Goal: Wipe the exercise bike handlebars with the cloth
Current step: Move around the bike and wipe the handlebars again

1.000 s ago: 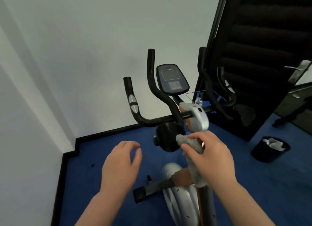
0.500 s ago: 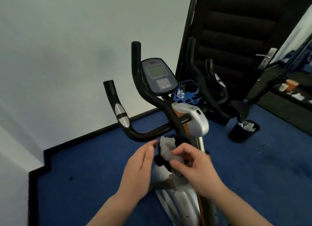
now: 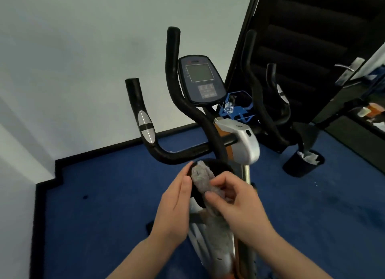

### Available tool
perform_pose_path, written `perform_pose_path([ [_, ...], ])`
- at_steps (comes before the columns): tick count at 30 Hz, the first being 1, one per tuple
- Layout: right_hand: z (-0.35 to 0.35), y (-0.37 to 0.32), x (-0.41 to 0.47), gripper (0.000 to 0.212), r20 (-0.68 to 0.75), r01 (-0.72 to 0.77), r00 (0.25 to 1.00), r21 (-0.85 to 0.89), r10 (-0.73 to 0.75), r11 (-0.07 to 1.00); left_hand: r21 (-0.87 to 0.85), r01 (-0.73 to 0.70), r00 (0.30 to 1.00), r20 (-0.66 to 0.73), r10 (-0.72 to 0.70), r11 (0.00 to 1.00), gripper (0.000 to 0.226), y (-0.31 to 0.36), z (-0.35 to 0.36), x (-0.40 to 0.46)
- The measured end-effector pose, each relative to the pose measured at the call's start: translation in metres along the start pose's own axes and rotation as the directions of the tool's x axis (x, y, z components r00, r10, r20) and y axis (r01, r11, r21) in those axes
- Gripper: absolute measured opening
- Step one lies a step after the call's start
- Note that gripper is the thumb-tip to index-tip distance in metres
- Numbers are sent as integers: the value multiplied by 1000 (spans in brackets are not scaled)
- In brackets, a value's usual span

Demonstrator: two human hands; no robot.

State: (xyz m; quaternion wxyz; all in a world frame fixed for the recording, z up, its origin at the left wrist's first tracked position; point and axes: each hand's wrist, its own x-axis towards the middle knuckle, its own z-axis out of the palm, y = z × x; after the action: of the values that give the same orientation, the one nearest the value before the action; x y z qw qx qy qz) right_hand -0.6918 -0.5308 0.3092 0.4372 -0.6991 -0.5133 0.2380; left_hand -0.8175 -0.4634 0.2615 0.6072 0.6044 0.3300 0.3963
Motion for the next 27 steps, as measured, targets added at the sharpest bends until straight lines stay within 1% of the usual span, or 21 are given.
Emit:
perform_pose_path([
  [3,4,-3,20,18,-94,47,994,-23,-49,999,3,-24,999,-34,24,1000,40,0,6,0],
  [6,29,-1,7,27,-120,121,984,-108,-134,987,-42,-15,995,-96,11,999,41,-4,13,-1],
  [7,30,3,-1,27,-97,146,983,-118,-158,982,-28,-16,993,-114,12,999,40,-4,15,-2],
  [10,-2,12,-10,27,38,203,979,-183,-199,962,55,-22,989,-146,30,998,37,-6,19,-3],
  [11,-15,11,-6,28,27,234,972,-213,-234,949,70,-29,988,-151,40,997,36,-6,19,-3],
  [12,-26,9,2,30,-20,275,957,-240,-288,931,74,-38,986,-156,49,997,35,-5,20,-3],
  [13,-35,4,12,32,-62,326,933,-270,-355,906,78,-45,985,-163,57,996,35,-5,21,-3],
  [14,-38,-2,23,34,-63,382,906,-309,-419,871,84,-51,984,-168,65,995,34,-4,22,-3],
  [15,-37,-7,33,34,-11,433,883,-369,-470,822,88,-54,983,-173,69,995,34,-4,23,-3],
  [16,-32,-9,41,33,86,479,862,-456,-499,750,88,-50,982,-177,66,995,34,-4,23,-3],
  [17,-25,-7,47,33,186,513,846,-537,-499,670,88,-43,982,-178,58,995,34,-4,23,-3],
  [18,-21,-4,50,32,251,540,831,-582,-497,608,97,-36,983,-174,53,995,34,-4,21,-3],
  [19,-21,1,52,31,287,562,815,-599,-503,570,117,-32,984,-169,52,993,35,-3,20,-3],
  [20,-24,6,53,30,311,590,796,-591,-519,550,139,-33,985,-162,56,990,35,-3,18,-3],
  [22,-36,19,53,28,359,669,732,-536,-578,514,162,-37,987,-146,61,986,35,-1,15,-2],
  [24,-45,33,49,26,379,719,683,-499,-625,484,191,-32,989,-134,58,981,35,0,12,-2],
  [27,-50,40,41,26,362,720,687,-461,-630,520,209,-18,991,-126,45,978,34,0,10,-1],
])
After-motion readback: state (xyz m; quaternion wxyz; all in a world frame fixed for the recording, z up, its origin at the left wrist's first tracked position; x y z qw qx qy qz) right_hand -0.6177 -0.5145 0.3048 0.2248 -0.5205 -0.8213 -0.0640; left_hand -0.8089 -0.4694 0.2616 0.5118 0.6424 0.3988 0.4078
